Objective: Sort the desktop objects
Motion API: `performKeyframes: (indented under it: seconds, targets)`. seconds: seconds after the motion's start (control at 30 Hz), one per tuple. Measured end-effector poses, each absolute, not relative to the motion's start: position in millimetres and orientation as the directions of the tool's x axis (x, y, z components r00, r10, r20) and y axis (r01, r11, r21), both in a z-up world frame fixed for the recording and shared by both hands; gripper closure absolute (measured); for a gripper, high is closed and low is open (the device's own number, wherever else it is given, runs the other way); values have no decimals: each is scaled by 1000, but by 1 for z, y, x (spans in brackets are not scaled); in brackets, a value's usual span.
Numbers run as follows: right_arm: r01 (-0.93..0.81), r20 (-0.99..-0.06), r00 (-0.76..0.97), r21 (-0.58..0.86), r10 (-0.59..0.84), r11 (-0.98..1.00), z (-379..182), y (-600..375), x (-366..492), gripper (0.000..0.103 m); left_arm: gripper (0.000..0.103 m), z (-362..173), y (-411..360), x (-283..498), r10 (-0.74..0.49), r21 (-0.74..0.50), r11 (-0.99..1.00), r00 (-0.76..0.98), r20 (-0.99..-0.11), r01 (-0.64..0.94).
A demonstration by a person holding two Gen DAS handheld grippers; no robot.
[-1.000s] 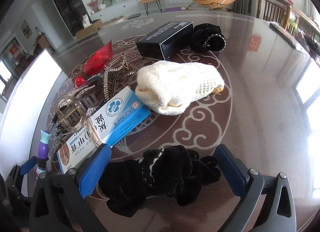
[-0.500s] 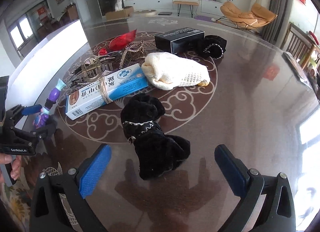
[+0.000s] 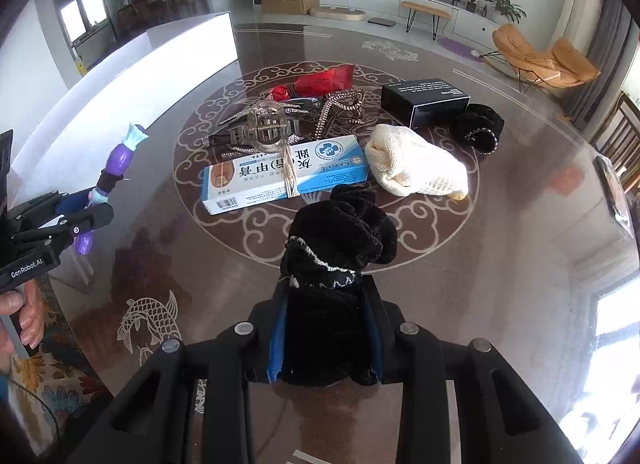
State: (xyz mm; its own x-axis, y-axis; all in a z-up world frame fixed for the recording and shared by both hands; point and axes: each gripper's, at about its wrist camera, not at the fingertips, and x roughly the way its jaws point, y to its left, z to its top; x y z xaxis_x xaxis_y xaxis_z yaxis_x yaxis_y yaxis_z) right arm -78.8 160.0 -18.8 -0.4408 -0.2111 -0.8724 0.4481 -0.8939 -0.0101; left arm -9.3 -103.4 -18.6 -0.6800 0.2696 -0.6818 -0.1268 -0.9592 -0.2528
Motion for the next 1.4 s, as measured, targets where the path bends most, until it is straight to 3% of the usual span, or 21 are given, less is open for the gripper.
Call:
performKeyframes:
  seconds: [0.17,0.3,0.43,0.67,0.7,0.8,0.93,1.1,1.2,1.27,1.3,1.4]
  targets:
    - [543,-824,-454,46,-339,-838,35,100,-74,70,59,49,-162,18,245,-293,-953,-764,-597,-76]
    - [654,-761,-416,130,-498,-745,77,10,-76,70,59,74,-238,25,95,-244,-967,-780,-619,76]
    - [758,-725,-345,160,-596,-633,90,-95,-66,69,60,55,-317,20,-60,-191,-944,-709,-702,269]
    - [813,-783,-220,182,-581,-552,49,-213,-55,68,58,-1,-381,16,-135,-149,-888,-555,-821,436]
    - [810,-791,-202,197,-578,-553,41,-220,-55,66,51,-6,-384,15,-141,-140,-880,-532,-835,453]
    - [790,-806,-179,224,-564,-570,24,-228,-59,39,22,-11,-388,23,-156,-154,-858,-534,-831,491]
    - [762,-757,-229,252,-612,-597,27,-203,-62,20,20,-3,-367,30,-159,-168,-869,-584,-796,466]
    - [732,-665,-396,188,-633,-655,34,-121,-62,9,20,40,-281,36,-45,-195,-946,-703,-710,258]
    - [668,-648,-525,87,-551,-739,18,-55,-61,5,18,58,-216,40,111,-245,-967,-742,-662,74]
    - [599,-667,-584,29,-462,-800,2,-4,-58,5,8,58,-172,35,203,-266,-963,-726,-657,-29]
    - [562,-683,-601,7,-414,-827,-10,21,-59,5,2,51,-152,32,236,-271,-960,-707,-667,-65]
    - [446,-759,-597,-48,-258,-894,-51,92,-72,5,2,12,-107,11,251,-247,-964,-639,-727,-97]
